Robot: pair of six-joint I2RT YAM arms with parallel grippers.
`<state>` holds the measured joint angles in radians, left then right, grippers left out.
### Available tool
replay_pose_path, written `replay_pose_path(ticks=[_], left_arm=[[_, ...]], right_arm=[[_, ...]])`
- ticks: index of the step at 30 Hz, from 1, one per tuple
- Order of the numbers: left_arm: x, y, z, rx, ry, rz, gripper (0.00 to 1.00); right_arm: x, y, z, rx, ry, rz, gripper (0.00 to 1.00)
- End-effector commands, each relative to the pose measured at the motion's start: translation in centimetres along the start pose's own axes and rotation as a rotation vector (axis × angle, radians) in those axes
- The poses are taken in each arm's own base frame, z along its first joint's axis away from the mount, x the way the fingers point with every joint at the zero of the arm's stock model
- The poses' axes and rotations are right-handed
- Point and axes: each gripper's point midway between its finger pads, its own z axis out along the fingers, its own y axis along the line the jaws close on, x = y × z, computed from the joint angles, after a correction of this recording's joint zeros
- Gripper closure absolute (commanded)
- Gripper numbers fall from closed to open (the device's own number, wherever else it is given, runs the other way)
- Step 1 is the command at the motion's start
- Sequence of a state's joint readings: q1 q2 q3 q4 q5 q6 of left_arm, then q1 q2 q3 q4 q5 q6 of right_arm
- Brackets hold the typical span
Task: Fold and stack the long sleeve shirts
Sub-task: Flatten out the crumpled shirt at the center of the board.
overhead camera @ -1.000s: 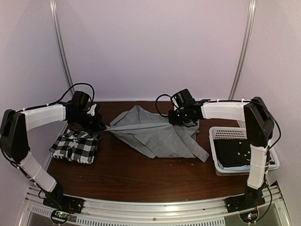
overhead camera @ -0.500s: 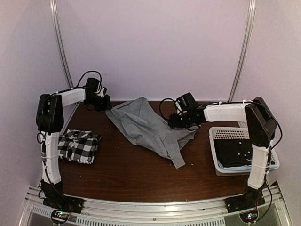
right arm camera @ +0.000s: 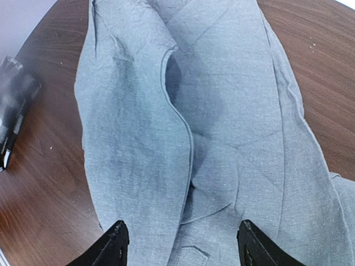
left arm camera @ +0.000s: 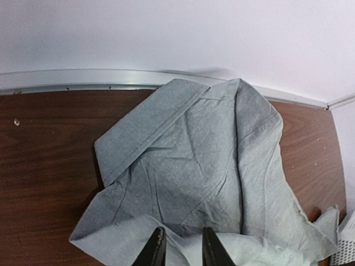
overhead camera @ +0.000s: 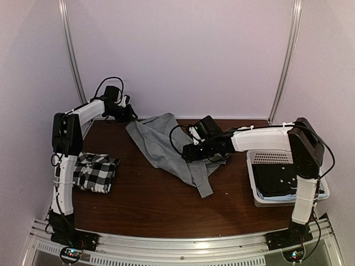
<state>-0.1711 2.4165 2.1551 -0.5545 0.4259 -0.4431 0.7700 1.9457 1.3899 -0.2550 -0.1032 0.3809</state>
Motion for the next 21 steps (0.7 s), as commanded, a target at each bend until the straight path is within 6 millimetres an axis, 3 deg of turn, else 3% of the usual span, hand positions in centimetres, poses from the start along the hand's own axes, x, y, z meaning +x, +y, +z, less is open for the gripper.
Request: replay_pose_path(ticks=[1,5,9,12,13,14,18,21], left_arm=[[-3.0,-1.1,-2.9,-0.031,-0.081,0.051,0.72],[-2.8,-1.6,-4.6,-0.049,-0.084,0.046,0.61],[0.3,-3.6,-5.7,-0.006,-0.049,0.034,0.52],[4.6,-4.8,-6.0,0.041,-0.001,-0.007,0.51],[7.4,-4.9,-5.7,0.071,0.041,-0.042,0.51],[9.0,-5.2,-5.7,0.092,0.054,-0.056,0.51],[14.4,-8.2,-5.7,0.195,0.108,-0.062,0.49],[17.4,-10.8,-5.6,0.267,0.132,-0.059,0.48]], right_arm=[[-0.5,-2.5,0.0,0.102,-0.001,0.027,0.32],[-0.1,-3.3,0.4,0.118,0.013,0.044,0.32],[0.7,-3.6,1.0,0.112,0.033,0.054,0.33],[1.1,-4.2,1.1,0.129,0.043,0.063,0.33],[1.3,-4.4,1.1,0.131,0.042,0.069,0.33],[1.4,-4.6,1.0,0.128,0.043,0.073,0.33],[1.8,-5.4,0.9,0.138,0.047,0.083,0.33],[2.0,-6.2,0.8,0.151,0.049,0.091,0.32]])
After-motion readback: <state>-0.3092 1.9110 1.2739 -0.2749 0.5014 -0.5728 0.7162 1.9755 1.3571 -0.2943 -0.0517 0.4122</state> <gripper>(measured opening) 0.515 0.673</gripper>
